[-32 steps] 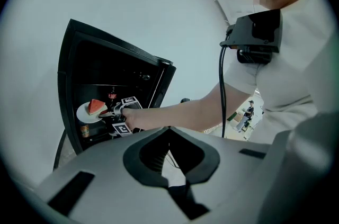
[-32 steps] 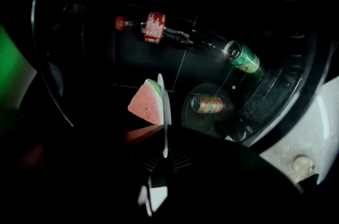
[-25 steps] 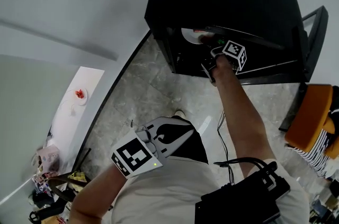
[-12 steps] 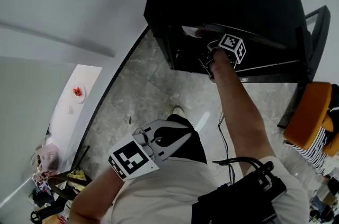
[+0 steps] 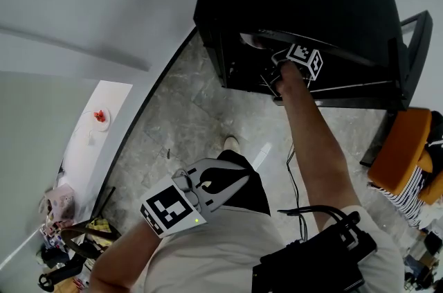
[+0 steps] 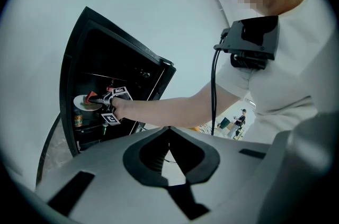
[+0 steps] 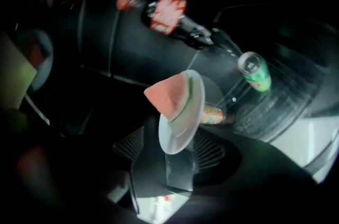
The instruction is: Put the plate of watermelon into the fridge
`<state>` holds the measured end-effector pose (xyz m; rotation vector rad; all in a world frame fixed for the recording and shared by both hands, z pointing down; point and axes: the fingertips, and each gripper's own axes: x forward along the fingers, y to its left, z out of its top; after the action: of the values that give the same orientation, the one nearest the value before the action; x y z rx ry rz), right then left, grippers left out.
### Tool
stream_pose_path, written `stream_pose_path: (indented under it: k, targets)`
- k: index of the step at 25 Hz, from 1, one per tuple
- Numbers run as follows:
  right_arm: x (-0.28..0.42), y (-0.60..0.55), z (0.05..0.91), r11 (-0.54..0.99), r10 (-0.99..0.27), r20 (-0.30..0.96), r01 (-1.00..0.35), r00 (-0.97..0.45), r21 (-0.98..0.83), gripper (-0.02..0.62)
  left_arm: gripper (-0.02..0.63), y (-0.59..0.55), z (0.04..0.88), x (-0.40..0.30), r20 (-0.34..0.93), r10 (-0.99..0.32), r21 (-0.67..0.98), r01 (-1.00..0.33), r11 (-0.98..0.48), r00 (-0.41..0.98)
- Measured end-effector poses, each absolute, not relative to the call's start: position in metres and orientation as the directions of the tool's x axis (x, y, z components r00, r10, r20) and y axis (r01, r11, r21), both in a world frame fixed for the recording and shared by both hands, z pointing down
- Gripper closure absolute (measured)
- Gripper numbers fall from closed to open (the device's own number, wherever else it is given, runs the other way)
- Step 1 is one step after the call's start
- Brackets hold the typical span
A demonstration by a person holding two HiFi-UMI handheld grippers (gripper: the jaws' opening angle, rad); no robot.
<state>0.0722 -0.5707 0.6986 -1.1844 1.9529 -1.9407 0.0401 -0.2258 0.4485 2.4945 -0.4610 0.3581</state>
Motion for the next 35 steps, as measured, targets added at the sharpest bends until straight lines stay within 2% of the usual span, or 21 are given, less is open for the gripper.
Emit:
stream_pose_path:
  k: [4, 7, 12, 15, 20, 28, 35]
  targets:
    - [0.060, -0.567, 0.688, -0.018, -0.576, 0.409, -0.489, -0.708, -0.872, 0.270, 0.595, -0.227, 0.447, 0.037, 0.344, -0.246, 0.501, -0.399, -0.768, 0.906]
    - [0.054, -0.561, 0.684, 0.074, -0.545, 0.424, -0.545, -0.724, -0.835, 0.257, 0.595, -0.229, 0.447, 0.038, 0.342, -0.246, 0.506, -0.398, -0.766, 0.907]
    - [0.051, -0.544, 0.690, 0.199, -0.448, 0.568, -0.697, -0.690, -0.689, 0.256, 0.595, -0.229, 0.444, 0.038, 0.342, -0.239, 0.517, -0.394, -0.759, 0.909]
    - [0.053, -0.535, 0.692, 0.283, -0.376, 0.685, -0.781, -0.624, -0.556, 0.256, 0.595, -0.227, 0.442, 0.043, 0.337, -0.228, 0.523, -0.382, -0.762, 0.914]
    - [0.050, -0.526, 0.702, 0.446, -0.319, 0.795, -0.821, -0.516, -0.355, 0.256, 0.595, -0.228, 0.439, 0.044, 0.336, -0.225, 0.533, -0.381, -0.755, 0.915]
    - [0.057, -0.518, 0.714, 0.519, -0.302, 0.873, -0.835, -0.382, -0.186, 0.258, 0.595, -0.228, 0.441, 0.038, 0.346, -0.236, 0.539, -0.398, -0.742, 0.908]
    - [0.067, -0.513, 0.711, 0.491, -0.299, 0.884, -0.852, -0.359, -0.180, 0.258, 0.595, -0.222, 0.436, 0.032, 0.335, -0.256, 0.540, -0.408, -0.736, 0.907]
